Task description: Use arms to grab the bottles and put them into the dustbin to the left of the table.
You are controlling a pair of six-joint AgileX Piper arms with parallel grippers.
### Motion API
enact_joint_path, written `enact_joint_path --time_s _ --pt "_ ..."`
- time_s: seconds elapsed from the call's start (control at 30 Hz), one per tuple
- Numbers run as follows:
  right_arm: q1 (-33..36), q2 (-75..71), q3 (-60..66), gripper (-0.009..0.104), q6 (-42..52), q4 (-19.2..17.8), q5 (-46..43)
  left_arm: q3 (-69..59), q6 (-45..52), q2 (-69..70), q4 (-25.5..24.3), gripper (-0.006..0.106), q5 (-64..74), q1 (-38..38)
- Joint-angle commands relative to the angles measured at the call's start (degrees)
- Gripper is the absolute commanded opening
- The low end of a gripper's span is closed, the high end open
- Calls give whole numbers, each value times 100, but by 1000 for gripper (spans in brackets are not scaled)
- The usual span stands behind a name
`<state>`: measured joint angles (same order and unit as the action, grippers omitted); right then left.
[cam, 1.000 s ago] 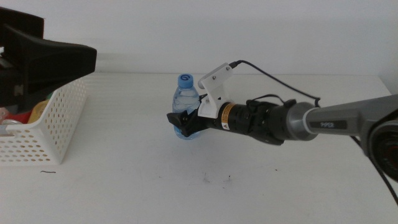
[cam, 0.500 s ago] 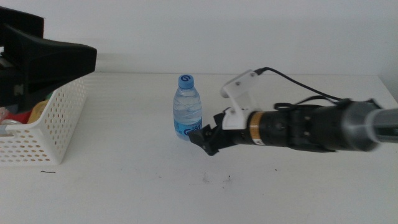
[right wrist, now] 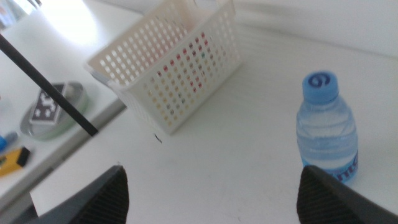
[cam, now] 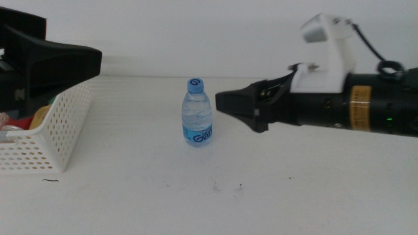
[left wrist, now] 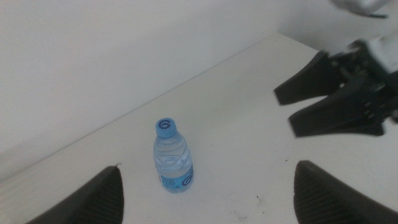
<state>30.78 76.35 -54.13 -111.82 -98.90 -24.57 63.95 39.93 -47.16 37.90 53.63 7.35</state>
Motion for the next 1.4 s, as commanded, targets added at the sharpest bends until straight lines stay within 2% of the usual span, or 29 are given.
enact_joint_path --time_s 0.0,0.1,0.2,0.23,0.3,0.33,0.4,0.43,0.5,0.53,0.57,0.6,0.63,0.67,0.73,0.77,0.97,1.2,1.37 --pt "13 -236 43 87 -228 -104 -6 -9 -53 12 49 94 -54 15" --pt "-31 -425 67 87 -254 -104 -127 -9 -53 12 49 94 -54 15" --pt "-461 -590 295 87 -134 -104 -428 -9 -53 12 49 94 -81 15" --pt "-577 -641 449 87 438 378 -428 -9 -53 12 49 94 -81 15" --pt "-609 -852 949 87 2307 2069 -311 -9 -53 12 49 94 -81 15" --pt "-553 -974 1131 87 2974 2785 -85 -9 -53 12 49 94 -81 15" --pt "-182 -1285 1365 87 4658 4504 1059 -9 -53 22 49 94 -80 15" --pt "54 -1411 1340 87 5645 5660 1922 -9 -53 22 49 94 -80 15" --pt "650 -1676 907 87 8974 8252 3700 -9 -53 22 49 94 -80 15" --pt "862 -1734 581 87 10262 9281 4311 -9 -53 22 49 94 -80 15" --pt "958 -1758 314 87 10988 9890 4962 -9 -53 22 49 94 -80 15" --pt "1001 -1767 -5 87 11252 10303 5479 -9 -53 22 49 94 -80 15" --pt "1001 -1767 -240 87 11223 10399 5829 -9 -53 22 49 94 -80 15" --pt "978 -1767 -506 87 11059 10255 6188 -9 -53 22 49 94 -80 15" --pt "978 -1767 -914 87 10698 9712 6690 -9 -53 22 49 94 -80 15" --pt "978 -1767 -1064 87 10593 9552 6821 -9 -53 22 49 94 -80 15" --pt "978 -1779 -1347 87 10581 9428 6821 -9 -53 22 49 94 -80 15" --pt "978 -1779 -1347 87 10581 9474 6822 -9 -30 22 0 94 -221 15" --pt "978 -1779 -1347 87 10581 9474 6822 2 -30 22 262 94 -254 15"
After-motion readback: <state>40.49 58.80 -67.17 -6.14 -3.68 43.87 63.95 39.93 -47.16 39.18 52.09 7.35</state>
